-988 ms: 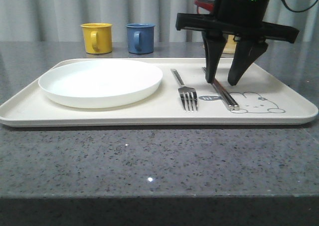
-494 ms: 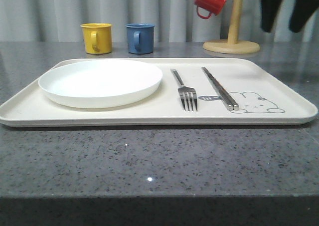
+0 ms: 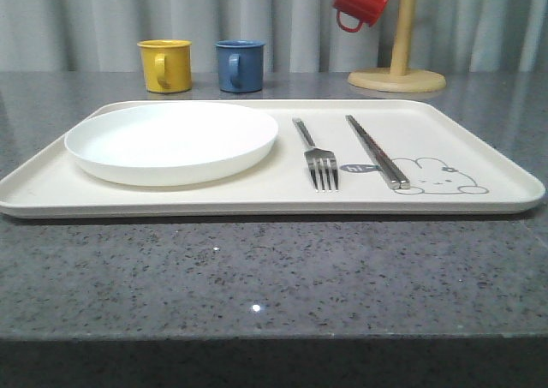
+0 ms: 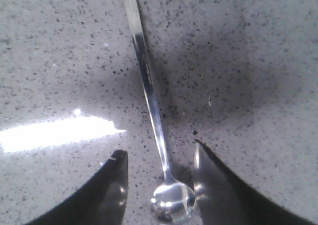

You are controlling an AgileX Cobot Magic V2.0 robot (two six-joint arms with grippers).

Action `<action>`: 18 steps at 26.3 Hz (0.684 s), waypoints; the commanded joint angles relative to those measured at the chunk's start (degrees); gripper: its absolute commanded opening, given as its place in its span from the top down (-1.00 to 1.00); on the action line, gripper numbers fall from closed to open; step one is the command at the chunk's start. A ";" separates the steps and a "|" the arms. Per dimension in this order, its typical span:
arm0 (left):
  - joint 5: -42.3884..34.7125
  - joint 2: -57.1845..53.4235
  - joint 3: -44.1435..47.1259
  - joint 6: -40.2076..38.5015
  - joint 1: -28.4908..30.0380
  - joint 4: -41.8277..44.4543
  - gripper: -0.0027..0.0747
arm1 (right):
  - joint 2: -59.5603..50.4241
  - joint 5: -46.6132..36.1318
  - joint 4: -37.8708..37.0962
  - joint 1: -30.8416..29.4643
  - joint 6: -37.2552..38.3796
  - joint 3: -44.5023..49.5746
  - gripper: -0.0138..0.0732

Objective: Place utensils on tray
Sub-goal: 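Move the right gripper to the spoon and grasp it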

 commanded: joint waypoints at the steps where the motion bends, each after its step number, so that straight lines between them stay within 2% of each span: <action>1: -4.43 0.45 -1.45 -0.67 0.21 -0.76 0.98 | -0.52 1.46 -0.17 -0.33 -1.27 -1.18 -0.08; 11: -4.43 0.45 -1.45 -0.67 0.21 -0.76 0.98 | 5.24 0.38 0.95 -0.33 -1.32 -1.24 -0.04; 12: -4.43 0.45 -1.45 -0.67 0.21 -0.76 0.98 | 5.36 0.38 1.03 -0.33 -1.32 -1.24 0.02; 15: -4.43 0.45 -1.45 -0.67 0.21 -0.76 0.98 | 5.48 0.77 1.15 -0.33 -1.32 -1.24 0.38; 18: -4.43 0.45 -1.45 -0.67 0.21 -0.76 0.98 | 4.97 2.01 1.15 -0.33 -1.23 -1.35 0.61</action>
